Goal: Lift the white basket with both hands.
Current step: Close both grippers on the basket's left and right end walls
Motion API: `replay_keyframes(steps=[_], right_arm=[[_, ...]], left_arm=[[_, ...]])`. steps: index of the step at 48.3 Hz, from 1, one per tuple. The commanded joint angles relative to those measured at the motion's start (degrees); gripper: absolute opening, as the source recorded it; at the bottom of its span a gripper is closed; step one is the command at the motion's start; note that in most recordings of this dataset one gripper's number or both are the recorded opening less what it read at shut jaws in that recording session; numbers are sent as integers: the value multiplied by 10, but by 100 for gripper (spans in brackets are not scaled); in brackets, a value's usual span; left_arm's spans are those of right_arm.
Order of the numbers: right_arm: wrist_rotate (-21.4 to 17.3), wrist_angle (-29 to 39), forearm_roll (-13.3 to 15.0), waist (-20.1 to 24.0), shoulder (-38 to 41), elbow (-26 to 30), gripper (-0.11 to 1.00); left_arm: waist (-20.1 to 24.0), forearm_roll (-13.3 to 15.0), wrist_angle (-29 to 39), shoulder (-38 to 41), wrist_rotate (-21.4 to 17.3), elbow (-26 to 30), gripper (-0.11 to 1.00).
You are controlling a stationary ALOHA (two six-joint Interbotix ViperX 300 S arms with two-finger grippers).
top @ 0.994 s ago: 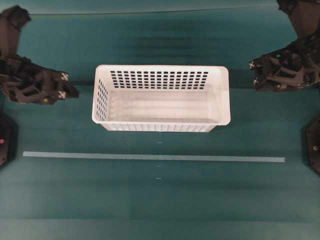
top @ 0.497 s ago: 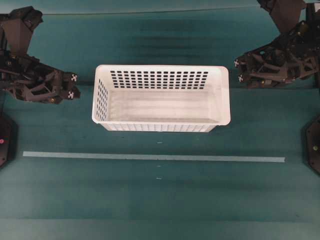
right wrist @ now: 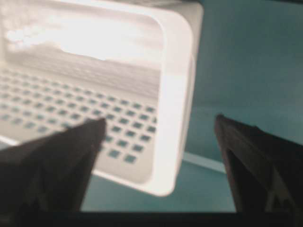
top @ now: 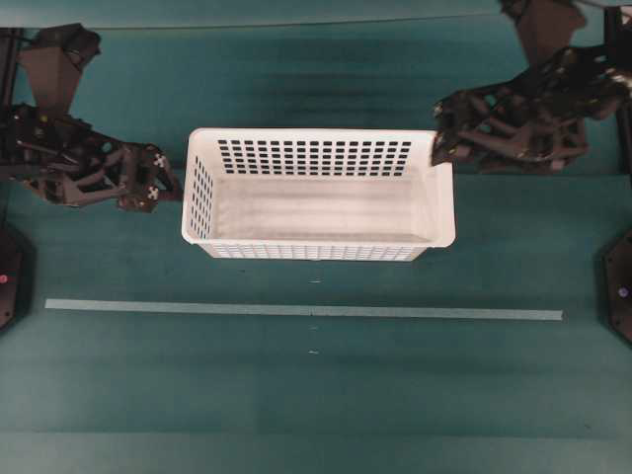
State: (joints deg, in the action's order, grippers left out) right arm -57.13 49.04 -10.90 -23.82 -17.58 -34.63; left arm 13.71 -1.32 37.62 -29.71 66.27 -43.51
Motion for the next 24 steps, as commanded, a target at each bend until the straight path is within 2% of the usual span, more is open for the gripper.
replay_keyframes(steps=[1, 15, 24], right_arm=[[-3, -4, -3, 11, 19, 3, 96], [-23, -10, -2, 31, 78, 6, 95], [-25, -18, -2, 35, 104, 3, 95]], left_arm=[[9, -3, -18, 8, 0, 6, 93], [28, -3, -54, 58, -1, 5, 94], [28, -3, -93, 123, 1, 6, 94]])
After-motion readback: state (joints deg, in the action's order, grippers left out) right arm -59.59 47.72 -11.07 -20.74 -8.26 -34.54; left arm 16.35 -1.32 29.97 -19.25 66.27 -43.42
